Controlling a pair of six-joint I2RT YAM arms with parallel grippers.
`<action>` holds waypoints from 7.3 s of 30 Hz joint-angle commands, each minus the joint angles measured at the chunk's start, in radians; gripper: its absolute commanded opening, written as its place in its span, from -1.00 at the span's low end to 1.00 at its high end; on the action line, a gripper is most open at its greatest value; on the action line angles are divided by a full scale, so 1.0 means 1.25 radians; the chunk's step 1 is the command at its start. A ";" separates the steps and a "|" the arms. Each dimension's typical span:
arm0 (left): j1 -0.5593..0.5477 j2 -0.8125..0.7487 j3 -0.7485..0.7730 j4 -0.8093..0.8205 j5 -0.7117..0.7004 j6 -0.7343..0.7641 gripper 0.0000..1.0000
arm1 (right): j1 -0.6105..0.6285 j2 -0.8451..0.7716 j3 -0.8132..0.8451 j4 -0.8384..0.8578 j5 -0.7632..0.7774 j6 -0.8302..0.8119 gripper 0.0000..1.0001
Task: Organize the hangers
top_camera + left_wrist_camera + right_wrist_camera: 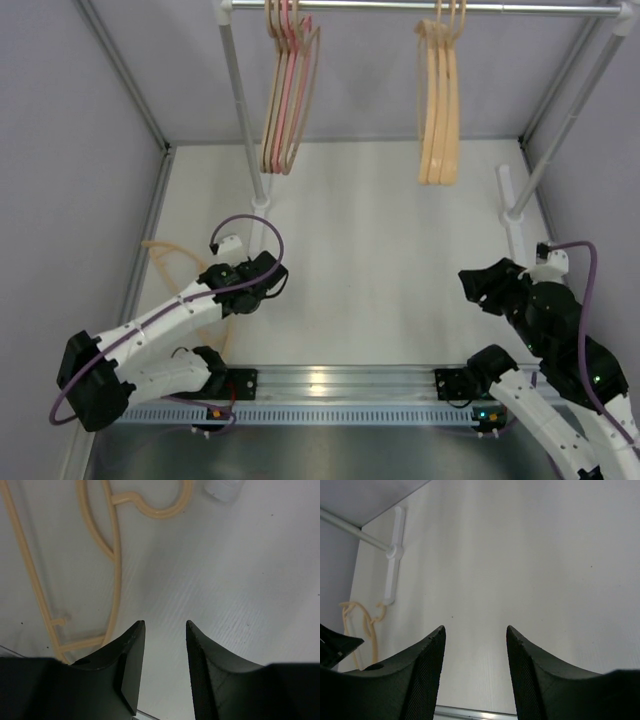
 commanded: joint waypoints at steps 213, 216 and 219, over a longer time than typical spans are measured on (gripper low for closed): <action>0.068 0.604 1.019 0.814 0.808 0.160 -0.43 | 0.011 0.108 0.313 -0.110 0.133 -0.077 -0.01; 0.052 0.551 0.966 0.817 0.792 0.176 -0.28 | 0.009 0.107 0.311 -0.108 0.138 -0.076 0.00; 0.042 0.509 0.895 0.830 0.785 0.186 -0.27 | 0.009 0.108 0.307 -0.108 0.134 -0.075 0.04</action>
